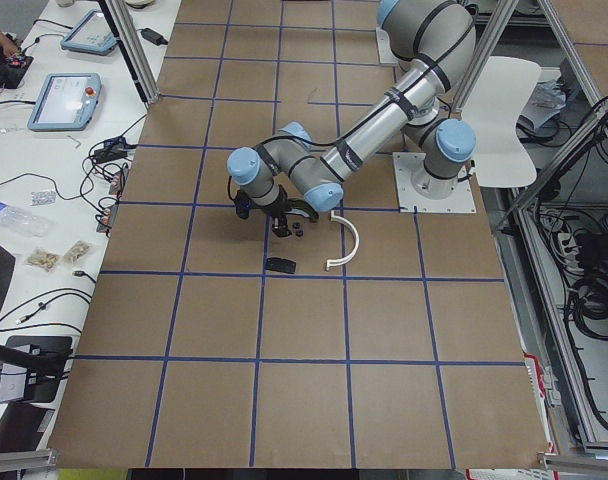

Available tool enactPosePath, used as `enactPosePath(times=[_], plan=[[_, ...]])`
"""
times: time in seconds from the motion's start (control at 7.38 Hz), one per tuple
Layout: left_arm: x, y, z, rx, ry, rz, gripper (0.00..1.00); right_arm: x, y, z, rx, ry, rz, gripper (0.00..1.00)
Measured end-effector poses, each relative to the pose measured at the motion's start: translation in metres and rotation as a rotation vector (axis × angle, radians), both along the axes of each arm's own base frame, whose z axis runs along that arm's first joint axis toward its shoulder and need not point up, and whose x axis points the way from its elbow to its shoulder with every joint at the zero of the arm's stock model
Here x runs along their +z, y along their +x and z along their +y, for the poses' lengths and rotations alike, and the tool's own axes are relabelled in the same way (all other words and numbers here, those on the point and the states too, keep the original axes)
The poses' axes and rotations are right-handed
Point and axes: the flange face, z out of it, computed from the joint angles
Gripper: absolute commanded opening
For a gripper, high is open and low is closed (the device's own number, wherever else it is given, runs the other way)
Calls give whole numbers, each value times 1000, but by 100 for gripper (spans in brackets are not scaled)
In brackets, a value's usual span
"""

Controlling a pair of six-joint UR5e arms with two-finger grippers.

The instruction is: Place bearing gear from tray to pile

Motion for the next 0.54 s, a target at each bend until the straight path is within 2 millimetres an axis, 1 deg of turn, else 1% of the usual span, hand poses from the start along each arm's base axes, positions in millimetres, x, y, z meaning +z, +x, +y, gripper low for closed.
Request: enactPosePath(times=[0.14,0.27,0.41,0.54], plan=[[39,-19,-15,-25,-13,-13,100,0,0,0,0,1,0,100],[82,-48,-31,-48,-34,-36,100,0,0,0,-1,1,0,100],[124,-88,-44,-77,-68,-64,100,0,0,0,-1,1,0,100],[158,-131,-50,-120,-106,-83,100,0,0,0,0,1,0,100]])
